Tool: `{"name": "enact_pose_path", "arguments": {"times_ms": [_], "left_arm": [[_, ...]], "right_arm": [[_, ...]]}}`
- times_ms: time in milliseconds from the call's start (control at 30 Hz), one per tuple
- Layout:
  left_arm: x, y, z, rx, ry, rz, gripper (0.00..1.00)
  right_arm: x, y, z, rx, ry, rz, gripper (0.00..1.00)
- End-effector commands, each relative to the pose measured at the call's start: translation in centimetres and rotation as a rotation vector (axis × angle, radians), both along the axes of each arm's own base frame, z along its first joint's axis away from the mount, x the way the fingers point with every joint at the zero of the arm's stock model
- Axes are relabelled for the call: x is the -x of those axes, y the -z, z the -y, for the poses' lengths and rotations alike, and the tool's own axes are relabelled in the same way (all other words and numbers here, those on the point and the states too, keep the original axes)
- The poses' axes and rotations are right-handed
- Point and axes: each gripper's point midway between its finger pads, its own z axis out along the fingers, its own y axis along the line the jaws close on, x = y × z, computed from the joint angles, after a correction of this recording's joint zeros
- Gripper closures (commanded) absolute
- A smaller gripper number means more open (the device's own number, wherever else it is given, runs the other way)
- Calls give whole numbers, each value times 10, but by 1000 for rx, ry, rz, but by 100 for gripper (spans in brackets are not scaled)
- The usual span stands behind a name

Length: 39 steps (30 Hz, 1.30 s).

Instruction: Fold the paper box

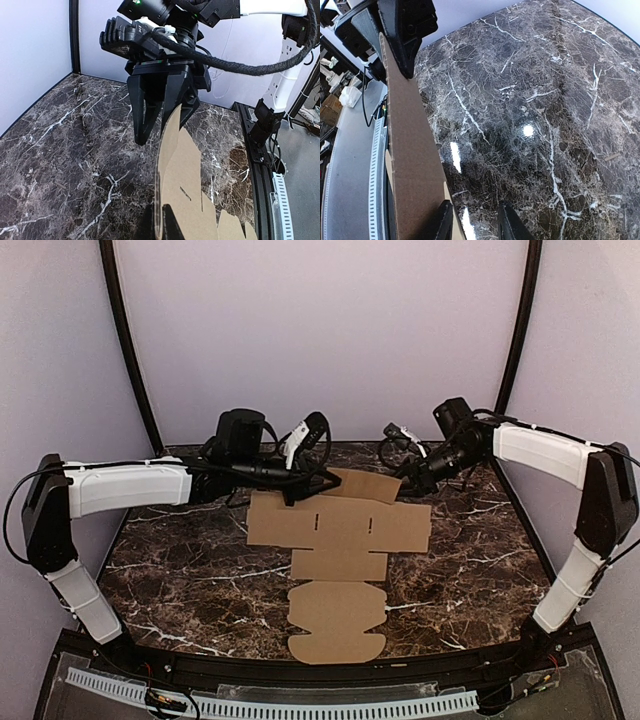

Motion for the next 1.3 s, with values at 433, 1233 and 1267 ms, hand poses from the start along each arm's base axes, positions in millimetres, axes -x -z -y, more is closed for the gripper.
{"name": "enact_pose_path", "arguments": {"times_ms": [433, 1233, 1267], "left_arm": [[-9, -19, -7, 102, -81, 2, 99], [-18, -22, 10, 257, -80, -123, 99], [-20, -22, 10, 261, -86, -128, 99]], "right_arm": [[-4, -56, 31, -256, -14, -7, 44], [-18, -62, 0, -218, 43, 85, 99], [-21, -61, 0, -205, 65, 89, 100]]}}
